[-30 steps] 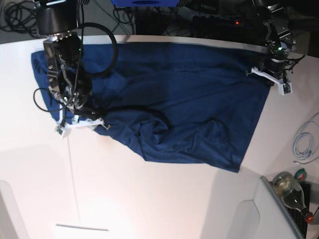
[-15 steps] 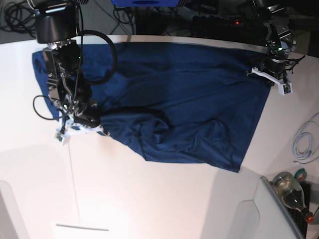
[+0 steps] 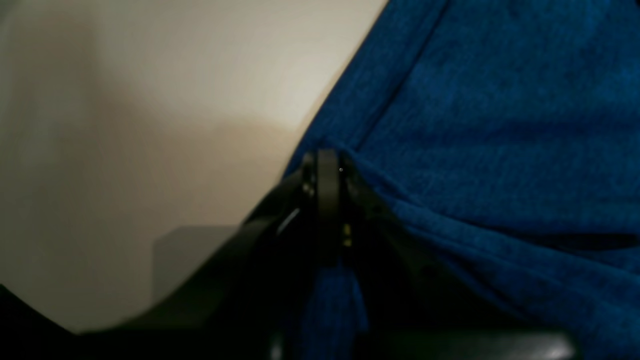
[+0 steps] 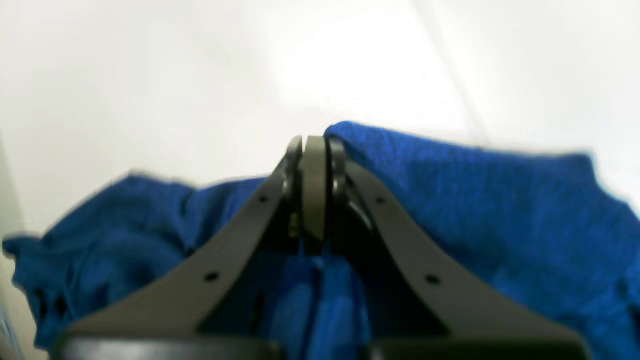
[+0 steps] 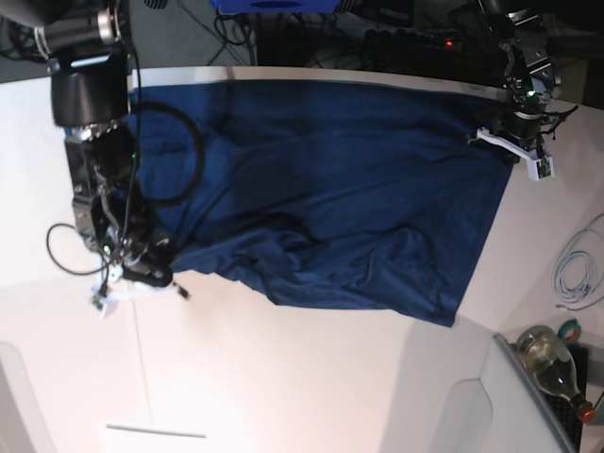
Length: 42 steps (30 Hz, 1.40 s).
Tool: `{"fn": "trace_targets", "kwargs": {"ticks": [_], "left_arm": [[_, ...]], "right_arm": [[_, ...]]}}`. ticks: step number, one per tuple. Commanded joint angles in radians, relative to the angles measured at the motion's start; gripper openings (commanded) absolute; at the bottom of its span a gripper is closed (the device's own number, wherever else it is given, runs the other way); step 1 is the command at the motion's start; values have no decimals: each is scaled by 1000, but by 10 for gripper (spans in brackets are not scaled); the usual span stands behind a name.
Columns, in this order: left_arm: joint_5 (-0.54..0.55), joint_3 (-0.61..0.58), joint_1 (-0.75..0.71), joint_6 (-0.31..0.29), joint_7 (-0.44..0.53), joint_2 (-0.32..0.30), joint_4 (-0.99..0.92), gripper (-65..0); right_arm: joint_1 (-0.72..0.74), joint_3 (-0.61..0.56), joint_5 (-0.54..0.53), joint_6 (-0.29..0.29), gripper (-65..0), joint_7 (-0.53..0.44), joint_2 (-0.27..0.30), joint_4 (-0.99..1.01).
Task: Layout the t-shirt on the table in an organized manner, then fold the t-shirt properly
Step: 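Grasp the shirt edge with the right gripper beside the collar, then pull the held shirt edge with the right gripper to straighten it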
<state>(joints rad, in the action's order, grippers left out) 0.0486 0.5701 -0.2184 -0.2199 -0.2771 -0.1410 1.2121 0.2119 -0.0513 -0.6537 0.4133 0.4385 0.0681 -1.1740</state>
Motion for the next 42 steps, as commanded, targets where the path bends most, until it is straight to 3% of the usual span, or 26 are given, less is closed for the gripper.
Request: {"fn": "trace_targets", "kwargs": {"ticks": [1, 10, 21, 27, 30, 32, 35, 42], "left_arm": [[-10, 3, 0, 3, -7, -12, 7, -650], [-10, 3, 0, 4, -7, -13, 7, -650], [-10, 5, -2, 4, -7, -26, 18, -650], [0, 5, -2, 4, -9, -24, 62, -650], [0, 5, 0, 4, -17, -21, 96, -650], [0, 5, 1, 4, -17, -19, 117, -650], [1, 5, 3, 4, -17, -19, 133, -650], [1, 5, 4, 4, -9, -19, 108, -650]], "right_arm": [[39, 3, 1, -6, -650, -17, 6, 7], [103, 3, 4, -7, -650, -22, 35, 62], [103, 3, 1, 0, -624, -241, 37, 227], [65, 3, 1, -7, -348, -175, 37, 88], [4, 0, 1, -7, -338, -145, 35, -73], [-30, 5, -1, 0, -338, -69, 26, -156], [-64, 5, -1, 0, -338, 26, -24, -189], [-88, 5, 1, 0, -339, 3, -77, -76]]}}
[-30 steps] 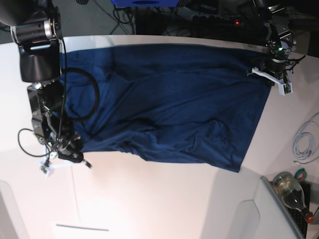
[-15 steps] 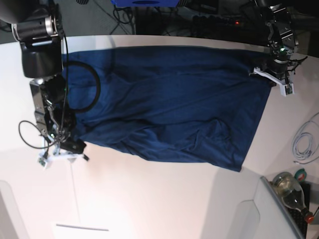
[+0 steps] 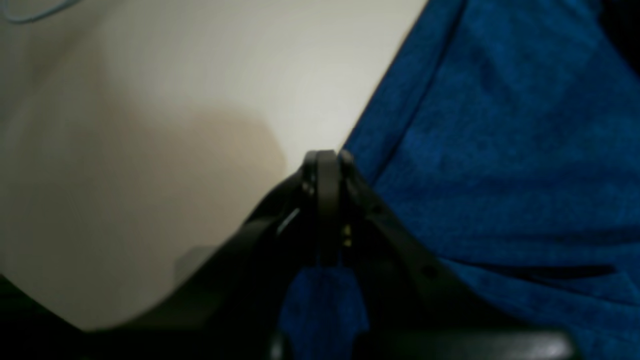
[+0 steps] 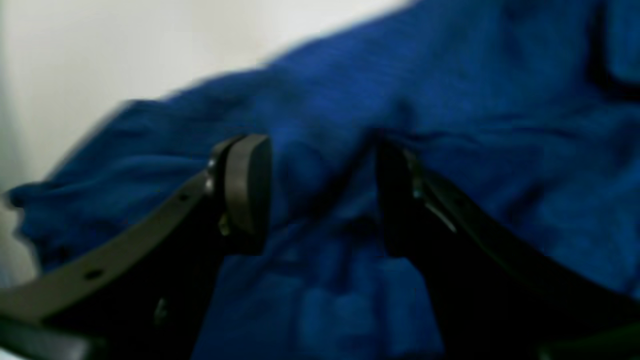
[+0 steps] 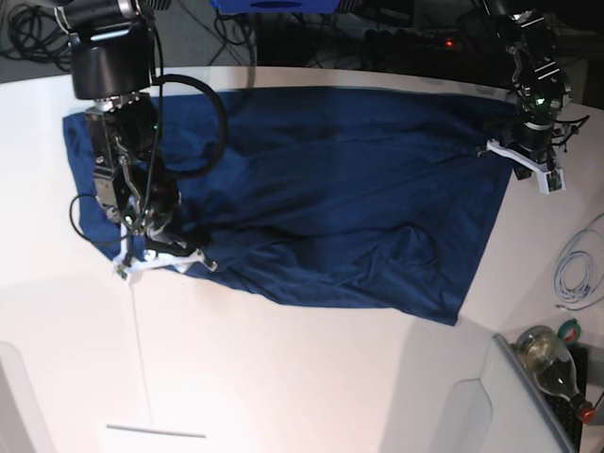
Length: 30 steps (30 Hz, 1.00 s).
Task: Layout the t-shirt on the table in an organized manner, then fold the t-shirt properly
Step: 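Pull the held shirt edge with the right gripper to straighten it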
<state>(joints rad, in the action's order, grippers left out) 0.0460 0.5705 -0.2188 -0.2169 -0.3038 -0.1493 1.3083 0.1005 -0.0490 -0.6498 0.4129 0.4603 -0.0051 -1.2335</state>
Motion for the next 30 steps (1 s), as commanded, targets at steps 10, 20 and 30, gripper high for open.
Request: {"fn": "trace_targets", "kwargs": {"ticks": [10, 20, 30], "left_arm": [[2, 4, 17, 1, 18, -13, -11, -650], [2, 4, 17, 1, 18, -13, -11, -650], [-5, 4, 17, 1, 18, -13, -22, -650]], "right_arm": [[29, 1, -3, -6, -404, -21, -6, 18], [97, -4, -5, -7, -459, -21, -11, 120], [127, -1, -100, -7, -648, -16, -25, 120]]}}
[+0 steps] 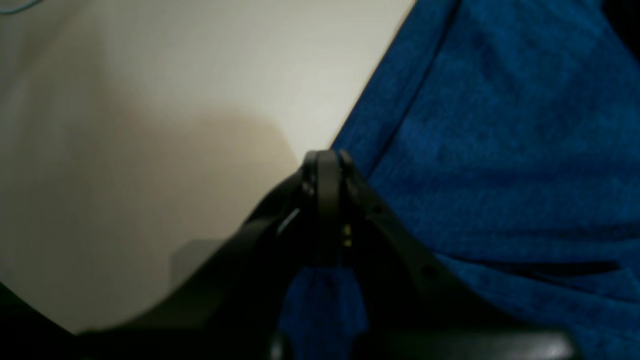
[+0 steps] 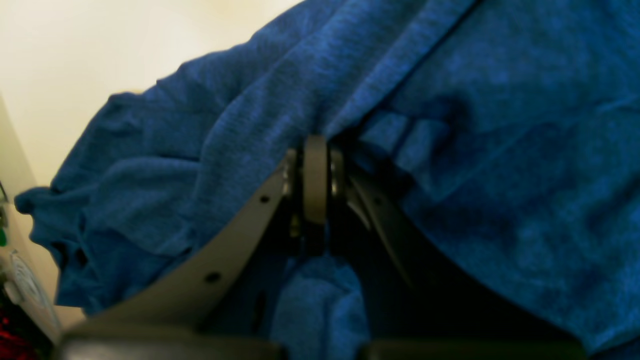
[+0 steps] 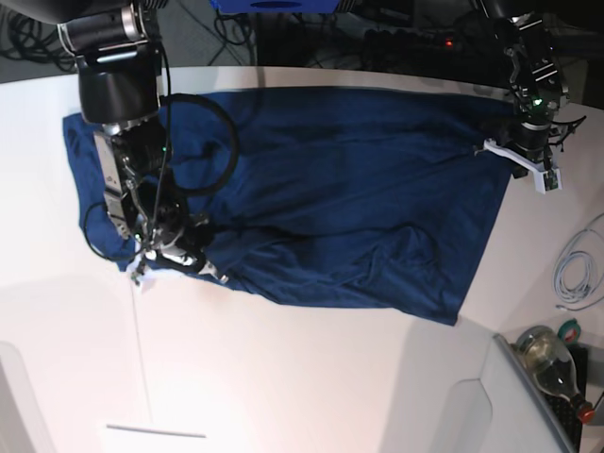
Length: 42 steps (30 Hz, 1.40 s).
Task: Layout the t-shirt on the table in an organized manner, then fold the t-shirt properly
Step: 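Pull the held shirt edge with the right gripper to straighten it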
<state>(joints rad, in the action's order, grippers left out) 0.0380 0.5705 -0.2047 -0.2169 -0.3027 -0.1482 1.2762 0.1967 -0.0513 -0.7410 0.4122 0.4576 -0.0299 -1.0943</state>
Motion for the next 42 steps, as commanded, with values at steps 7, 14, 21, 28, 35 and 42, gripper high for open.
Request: {"fn": "trace_targets", "kwargs": {"ticks": [7, 14, 21, 28, 35, 42], "left_arm": [[3, 4, 3, 1, 17, -14, -5, -650], [3, 4, 3, 1, 17, -14, -7, -650], [1, 4, -6, 1, 17, -15, -7, -650], [1, 4, -8, 1, 17, -15, -7, -650], [1, 4, -8, 1, 17, -17, -7, -650], [1, 4, -6, 1, 10, -17, 4, -650]], "right_arm": [[108, 1, -7, -6, -650, -18, 26, -4], [189, -2, -5, -80, -650, -93, 58, 127], [264, -6, -5, -206, -650, -168, 89, 256], [343, -8, -4, -327, -650, -204, 109, 374], [346, -8, -4, -356, -521, -217, 118, 389], [330, -9, -4, -362, -392, -216, 157, 348]]}}
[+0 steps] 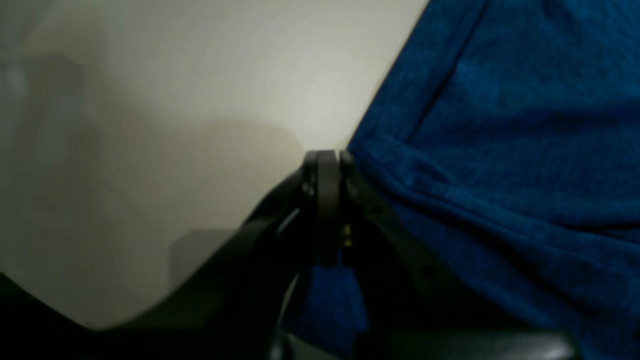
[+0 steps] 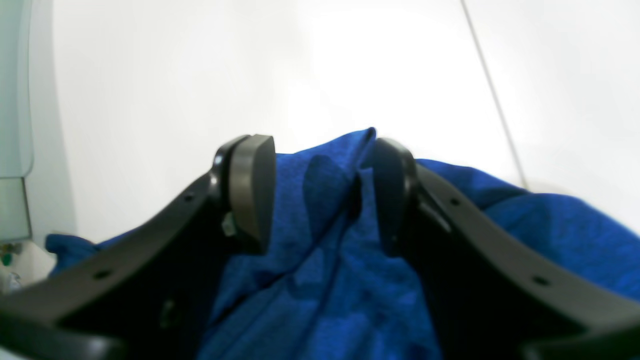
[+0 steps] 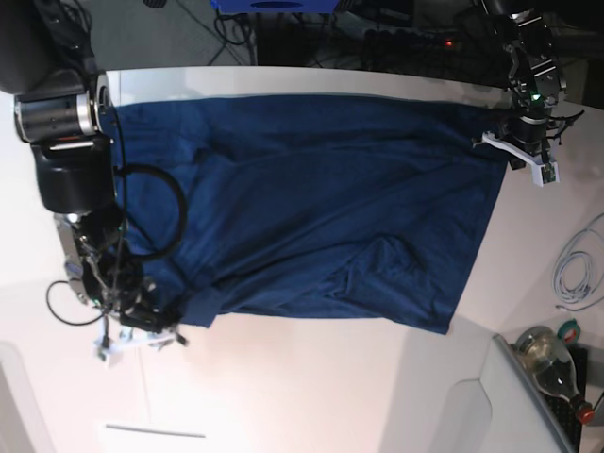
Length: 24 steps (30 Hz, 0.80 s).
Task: Layout the t-shirt on the table in an organized manner, then fold the t-shirt properly
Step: 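Pull the held shirt edge with the right gripper to straighten it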
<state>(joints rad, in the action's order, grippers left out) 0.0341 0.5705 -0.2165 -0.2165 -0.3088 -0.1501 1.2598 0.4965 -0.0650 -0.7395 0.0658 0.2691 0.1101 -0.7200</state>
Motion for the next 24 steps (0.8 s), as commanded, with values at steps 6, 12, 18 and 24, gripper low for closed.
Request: {"fn": "trace_targets", "kwargs": {"ticks": [6, 12, 18, 24], "left_arm": [[14, 3, 6, 1, 15, -7, 21, -650], [5, -2, 27, 1, 23, 11, 10, -650], [5, 3, 45, 1, 23, -4, -71, -650], [5, 3, 59, 1, 24, -35, -162, -650]], "right_arm": [[-100, 15, -13, 110, -474, -27, 70, -178], [-143, 17, -15, 210, -449, -27, 63, -174], [-109, 17, -15, 210, -495, -34, 63, -68], [-72, 17, -15, 208, -575, -41, 70, 44]]}}
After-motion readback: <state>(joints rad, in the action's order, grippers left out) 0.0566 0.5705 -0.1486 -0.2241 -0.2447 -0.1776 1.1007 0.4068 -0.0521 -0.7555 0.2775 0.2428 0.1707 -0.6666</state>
